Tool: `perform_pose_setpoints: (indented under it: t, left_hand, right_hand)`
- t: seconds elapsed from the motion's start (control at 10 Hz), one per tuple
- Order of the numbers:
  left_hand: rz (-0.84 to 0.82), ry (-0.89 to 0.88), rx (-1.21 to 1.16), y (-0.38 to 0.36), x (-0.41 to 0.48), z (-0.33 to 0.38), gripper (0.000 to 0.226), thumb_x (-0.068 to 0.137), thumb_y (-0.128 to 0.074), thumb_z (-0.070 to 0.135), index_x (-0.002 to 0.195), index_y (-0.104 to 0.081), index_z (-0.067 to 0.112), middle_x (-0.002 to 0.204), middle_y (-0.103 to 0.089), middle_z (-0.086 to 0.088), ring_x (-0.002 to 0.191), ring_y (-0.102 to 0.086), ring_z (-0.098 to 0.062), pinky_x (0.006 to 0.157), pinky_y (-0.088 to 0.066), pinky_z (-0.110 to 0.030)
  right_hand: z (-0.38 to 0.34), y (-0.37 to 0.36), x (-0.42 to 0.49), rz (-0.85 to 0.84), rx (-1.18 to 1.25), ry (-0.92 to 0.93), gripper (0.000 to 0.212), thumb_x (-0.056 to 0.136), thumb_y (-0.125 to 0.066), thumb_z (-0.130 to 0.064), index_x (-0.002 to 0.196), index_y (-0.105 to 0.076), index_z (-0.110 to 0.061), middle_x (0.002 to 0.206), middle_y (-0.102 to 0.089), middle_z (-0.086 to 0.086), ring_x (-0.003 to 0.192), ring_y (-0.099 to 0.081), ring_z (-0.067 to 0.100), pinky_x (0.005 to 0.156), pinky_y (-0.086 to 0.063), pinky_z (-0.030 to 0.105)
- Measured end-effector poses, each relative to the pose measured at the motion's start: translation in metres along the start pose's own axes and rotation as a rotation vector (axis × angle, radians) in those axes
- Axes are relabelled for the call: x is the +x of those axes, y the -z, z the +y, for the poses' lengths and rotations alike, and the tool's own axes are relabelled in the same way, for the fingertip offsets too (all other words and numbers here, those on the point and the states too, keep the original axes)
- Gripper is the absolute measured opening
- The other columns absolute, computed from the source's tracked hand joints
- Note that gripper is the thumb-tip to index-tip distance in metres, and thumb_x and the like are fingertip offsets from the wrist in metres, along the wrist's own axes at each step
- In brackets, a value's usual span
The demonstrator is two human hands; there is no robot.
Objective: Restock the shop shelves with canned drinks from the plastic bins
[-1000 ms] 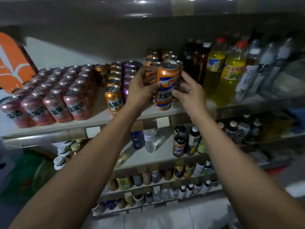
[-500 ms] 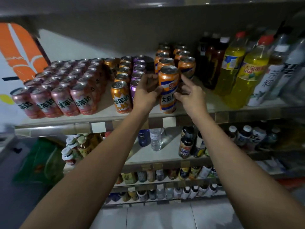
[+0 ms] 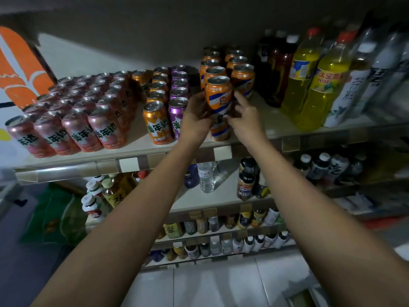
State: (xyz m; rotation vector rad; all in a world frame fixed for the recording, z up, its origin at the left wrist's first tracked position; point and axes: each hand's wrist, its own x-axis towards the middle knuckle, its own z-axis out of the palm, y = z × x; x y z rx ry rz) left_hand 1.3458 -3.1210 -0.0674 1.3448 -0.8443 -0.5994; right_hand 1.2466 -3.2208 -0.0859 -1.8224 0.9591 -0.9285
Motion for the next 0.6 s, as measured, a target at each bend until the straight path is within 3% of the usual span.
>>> perform_pose_setpoints:
  t: [0.2,0.4,0.5,0.6]
  left_hand:
    - [-0.002,-0.025,-0.020,-0.003,0.002,-0.004,0.059,0.089,-0.056,-0.018,0.138,-0.044,0.014,0.140,-0.057,-0.008,0.131,-0.055,-0.019,0.108,-0.048,-0.048]
    - [-0.025,-0.043,-0.001,0.000,-0.002,-0.005,0.063,0.090,-0.060,-0.014,0.144,-0.044,0.012,0.139,-0.059,-0.005,0.127,-0.057,-0.013,0.107,-0.051,-0.040]
    - [-0.047,-0.071,0.016,0.005,-0.007,0.002,0.061,0.091,-0.061,-0.011,0.144,-0.045,0.013,0.133,-0.062,0.002,0.122,-0.059,-0.005,0.102,-0.052,-0.026]
    - [-0.075,-0.058,0.034,0.010,-0.013,0.006,0.062,0.091,-0.063,-0.006,0.145,-0.043,0.017,0.137,-0.060,0.004,0.127,-0.056,-0.007,0.110,-0.047,-0.033]
  right_hand:
    - [-0.001,0.003,-0.001,-0.002,-0.050,0.020,0.076,0.090,-0.071,-0.011,0.155,-0.035,-0.029,0.143,-0.058,0.012,0.134,-0.052,0.024,0.111,-0.042,0.035]
    - [-0.007,0.006,-0.005,-0.020,-0.027,0.002,0.079,0.089,-0.074,-0.016,0.155,-0.033,-0.031,0.144,-0.057,0.010,0.134,-0.053,0.024,0.111,-0.043,0.037]
    - [-0.031,0.026,-0.017,0.082,0.206,0.040,0.069,0.090,-0.073,-0.013,0.151,-0.043,-0.024,0.143,-0.058,0.005,0.130,-0.056,0.015,0.111,-0.045,0.039]
    - [-0.077,0.067,-0.046,0.227,0.392,0.226,0.051,0.094,-0.068,-0.013,0.142,-0.054,-0.023,0.137,-0.063,-0.004,0.122,-0.060,0.001,0.103,-0.050,0.025]
